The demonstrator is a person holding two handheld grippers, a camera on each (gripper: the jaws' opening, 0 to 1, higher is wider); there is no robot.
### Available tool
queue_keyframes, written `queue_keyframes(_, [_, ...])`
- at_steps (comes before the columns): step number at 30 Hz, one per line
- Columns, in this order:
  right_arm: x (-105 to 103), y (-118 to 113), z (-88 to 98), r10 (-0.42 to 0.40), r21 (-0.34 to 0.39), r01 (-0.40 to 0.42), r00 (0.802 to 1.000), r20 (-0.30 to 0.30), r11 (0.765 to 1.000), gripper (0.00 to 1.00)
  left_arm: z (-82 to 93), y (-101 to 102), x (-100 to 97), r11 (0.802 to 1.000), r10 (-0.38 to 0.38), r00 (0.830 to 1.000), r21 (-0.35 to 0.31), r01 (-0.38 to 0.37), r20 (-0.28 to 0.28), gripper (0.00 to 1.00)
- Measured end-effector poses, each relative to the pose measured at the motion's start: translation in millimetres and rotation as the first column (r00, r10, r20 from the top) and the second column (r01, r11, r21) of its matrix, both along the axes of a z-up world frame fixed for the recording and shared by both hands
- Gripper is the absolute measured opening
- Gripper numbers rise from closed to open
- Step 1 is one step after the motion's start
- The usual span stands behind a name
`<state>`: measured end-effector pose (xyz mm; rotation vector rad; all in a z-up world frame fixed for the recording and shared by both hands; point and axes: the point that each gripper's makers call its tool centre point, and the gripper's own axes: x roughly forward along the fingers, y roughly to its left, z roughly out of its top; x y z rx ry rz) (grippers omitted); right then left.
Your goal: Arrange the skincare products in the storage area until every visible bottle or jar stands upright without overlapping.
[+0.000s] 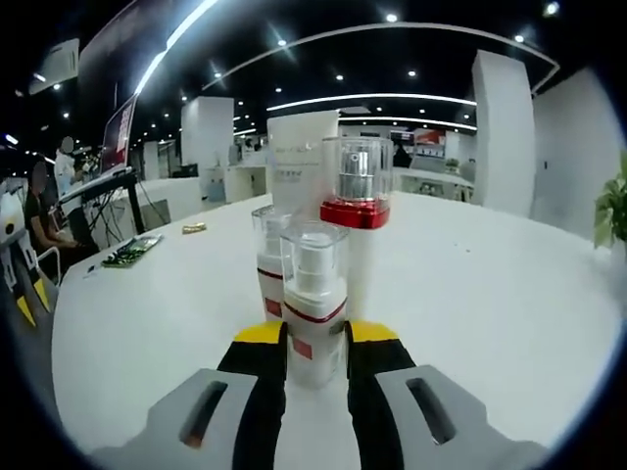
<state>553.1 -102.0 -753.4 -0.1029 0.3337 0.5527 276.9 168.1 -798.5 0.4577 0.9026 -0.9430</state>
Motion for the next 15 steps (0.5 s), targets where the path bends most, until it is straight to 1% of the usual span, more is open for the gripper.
queue_keyframes(11, [2.0, -1.6, -2.0, 0.004, -0.018, -0.004, 1.0, -0.018, 1.0, 0.21, -0.8, 1.2, 0.9, 1.0, 0.003, 1.0, 0.005, -0.003, 0.001, 0.23])
queue_keyframes(15, [2.1, -0.9, -2.5, -0.001, -0.023, 0.0, 1.0, -0.022, 1.0, 0.21, -3.2, 2.2, -1.0, 1.0, 0.0, 1.0, 0.015, 0.0, -0.011, 0.23])
